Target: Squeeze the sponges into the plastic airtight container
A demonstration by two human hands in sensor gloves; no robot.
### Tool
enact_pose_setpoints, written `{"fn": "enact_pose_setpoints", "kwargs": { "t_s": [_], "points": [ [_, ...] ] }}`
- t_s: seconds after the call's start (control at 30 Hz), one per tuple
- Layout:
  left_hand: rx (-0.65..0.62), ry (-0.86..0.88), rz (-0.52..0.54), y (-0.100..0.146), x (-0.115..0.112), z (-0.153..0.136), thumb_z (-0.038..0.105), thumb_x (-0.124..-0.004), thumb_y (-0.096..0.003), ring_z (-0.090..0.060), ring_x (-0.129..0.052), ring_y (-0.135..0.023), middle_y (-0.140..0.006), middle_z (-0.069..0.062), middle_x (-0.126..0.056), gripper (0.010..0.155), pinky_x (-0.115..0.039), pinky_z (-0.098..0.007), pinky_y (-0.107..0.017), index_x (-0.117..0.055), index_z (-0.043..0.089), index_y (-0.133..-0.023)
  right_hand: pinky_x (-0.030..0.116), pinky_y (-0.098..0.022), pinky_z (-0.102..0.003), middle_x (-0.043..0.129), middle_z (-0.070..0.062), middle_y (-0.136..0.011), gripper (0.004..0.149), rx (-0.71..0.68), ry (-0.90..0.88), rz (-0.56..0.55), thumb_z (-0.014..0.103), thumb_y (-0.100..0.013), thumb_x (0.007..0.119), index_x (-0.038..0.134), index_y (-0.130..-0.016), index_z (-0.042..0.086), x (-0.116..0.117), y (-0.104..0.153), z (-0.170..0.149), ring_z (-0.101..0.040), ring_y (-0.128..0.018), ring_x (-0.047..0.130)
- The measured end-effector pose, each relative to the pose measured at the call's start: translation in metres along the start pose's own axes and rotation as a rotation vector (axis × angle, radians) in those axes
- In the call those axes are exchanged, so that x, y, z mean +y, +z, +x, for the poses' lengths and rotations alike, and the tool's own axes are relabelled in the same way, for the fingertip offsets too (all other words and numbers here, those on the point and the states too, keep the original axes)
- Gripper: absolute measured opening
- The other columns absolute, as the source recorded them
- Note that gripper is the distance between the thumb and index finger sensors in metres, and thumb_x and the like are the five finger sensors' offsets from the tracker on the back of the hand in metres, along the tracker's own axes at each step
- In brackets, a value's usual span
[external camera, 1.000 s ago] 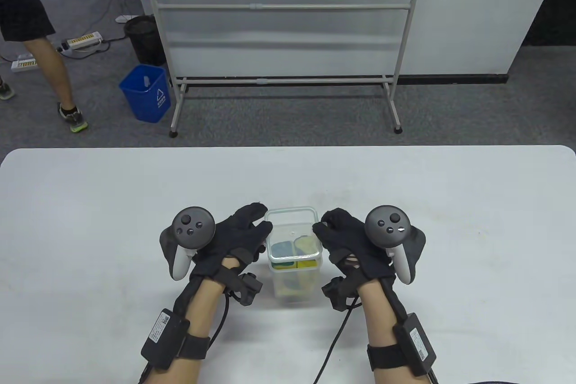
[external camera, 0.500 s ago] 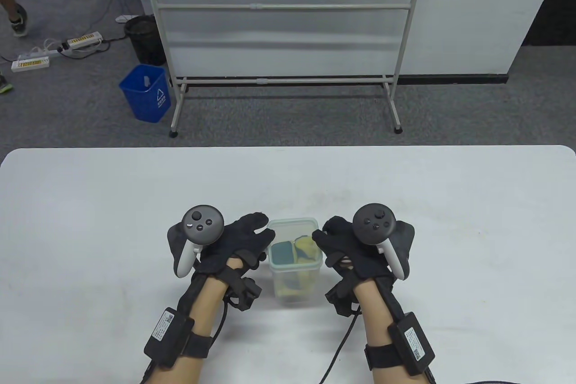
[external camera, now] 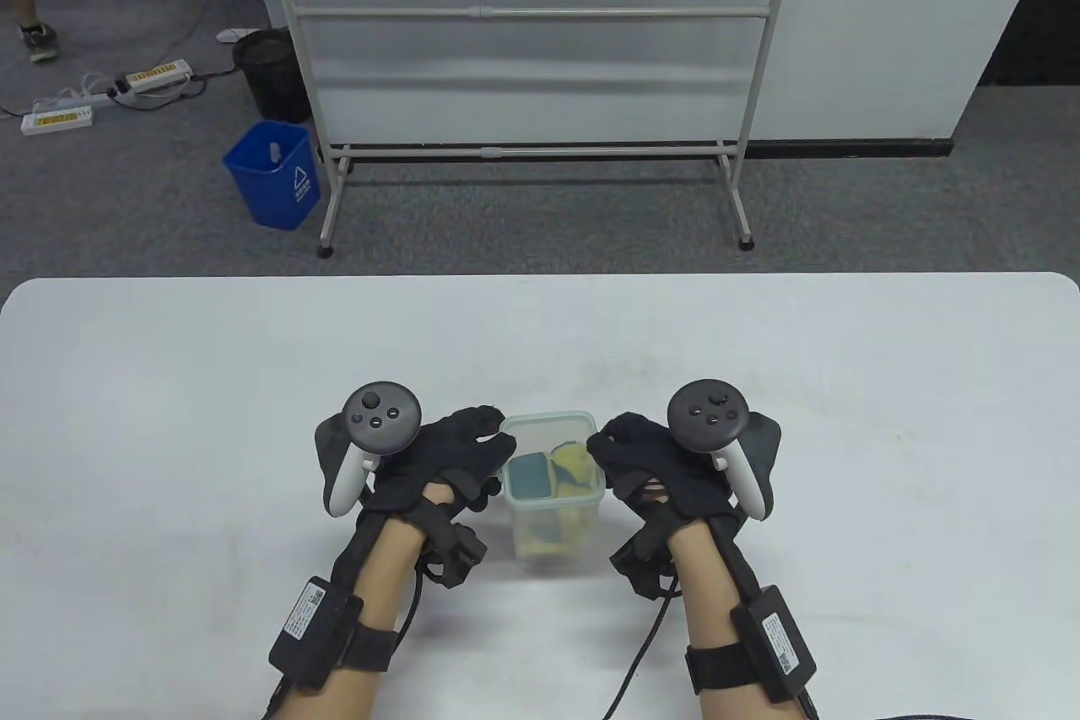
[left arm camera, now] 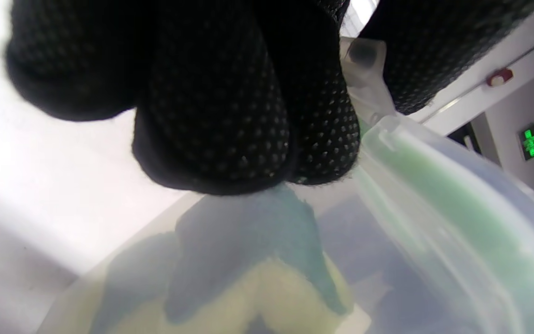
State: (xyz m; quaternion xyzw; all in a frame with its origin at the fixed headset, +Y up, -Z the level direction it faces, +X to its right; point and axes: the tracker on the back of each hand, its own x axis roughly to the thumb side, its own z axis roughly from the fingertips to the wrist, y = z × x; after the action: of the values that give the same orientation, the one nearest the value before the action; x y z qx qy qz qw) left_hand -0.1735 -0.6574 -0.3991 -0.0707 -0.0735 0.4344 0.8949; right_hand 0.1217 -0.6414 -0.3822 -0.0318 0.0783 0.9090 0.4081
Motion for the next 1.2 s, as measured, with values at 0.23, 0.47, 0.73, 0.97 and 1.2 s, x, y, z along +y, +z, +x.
{"fn": "enact_pose_setpoints", "kwargs": {
  "t_s": [0.23, 0.47, 0.73, 0.97, 1.2],
  "points": [
    [0.006, -0.114, 0.063, 0.005, 0.002, 0.008, 0.052, -0.085, -0.0448, -0.024, -0.105, -0.053, -0.071, -0.005, -0.099, 0.071, -0.090, -0.043, -0.045, -0.063, 0.015, -0.102, 0.068, -0.065, -0.057, 0.086, -0.010, -0.096, 0.069, 0.006, -0.005, 0.028, 0.050, -0.048, 0.084, 0.065, -0.106, 0.018, -0.001, 0.000, -0.002, -0.038, -0.081, 0.092],
    [-0.024, -0.354, 0.210, 0.015, 0.005, 0.027, 0.057, -0.088, -0.0406, -0.032, -0.093, -0.075, -0.091, -0.010, -0.084, 0.058, -0.081, -0.052, -0.059, -0.076, 0.021, -0.084, 0.061, -0.070, -0.060, 0.069, -0.011, -0.108, 0.067, -0.058, 0.306, -0.199, 0.050, -0.045, 0.088, 0.064, -0.103, 0.026, 0.001, 0.018, 0.026, -0.040, -0.093, 0.080],
    [-0.021, -0.372, 0.172, 0.014, 0.002, 0.028, 0.057, -0.084, -0.0437, -0.032, -0.099, -0.069, -0.082, -0.009, -0.094, 0.046, -0.083, -0.052, -0.056, -0.094, 0.019, -0.067, 0.067, -0.067, -0.056, 0.089, -0.010, -0.092, 0.051, -0.026, 0.246, -0.122, 0.052, -0.047, 0.085, 0.088, -0.087, 0.020, 0.001, 0.015, 0.020, -0.037, -0.083, 0.090],
    [-0.006, -0.312, 0.154, 0.012, 0.001, 0.024, 0.054, -0.083, -0.0448, -0.034, -0.099, -0.069, -0.082, -0.011, -0.094, 0.046, -0.083, -0.053, -0.055, -0.095, 0.015, -0.067, 0.069, -0.065, -0.056, 0.092, -0.010, -0.089, 0.052, -0.022, 0.199, -0.089, 0.051, -0.047, 0.085, 0.090, -0.085, 0.016, 0.000, 0.011, 0.016, -0.036, -0.079, 0.093],
    [-0.004, -0.250, 0.174, 0.012, -0.003, 0.022, 0.050, -0.082, -0.0458, -0.035, -0.099, -0.069, -0.083, -0.013, -0.093, 0.046, -0.083, -0.054, -0.056, -0.094, 0.012, -0.068, 0.071, -0.063, -0.056, 0.096, -0.011, -0.083, 0.050, -0.028, 0.139, -0.078, 0.049, -0.046, 0.087, 0.095, -0.079, 0.012, -0.001, 0.009, 0.012, -0.037, -0.075, 0.096]
  ]
}}
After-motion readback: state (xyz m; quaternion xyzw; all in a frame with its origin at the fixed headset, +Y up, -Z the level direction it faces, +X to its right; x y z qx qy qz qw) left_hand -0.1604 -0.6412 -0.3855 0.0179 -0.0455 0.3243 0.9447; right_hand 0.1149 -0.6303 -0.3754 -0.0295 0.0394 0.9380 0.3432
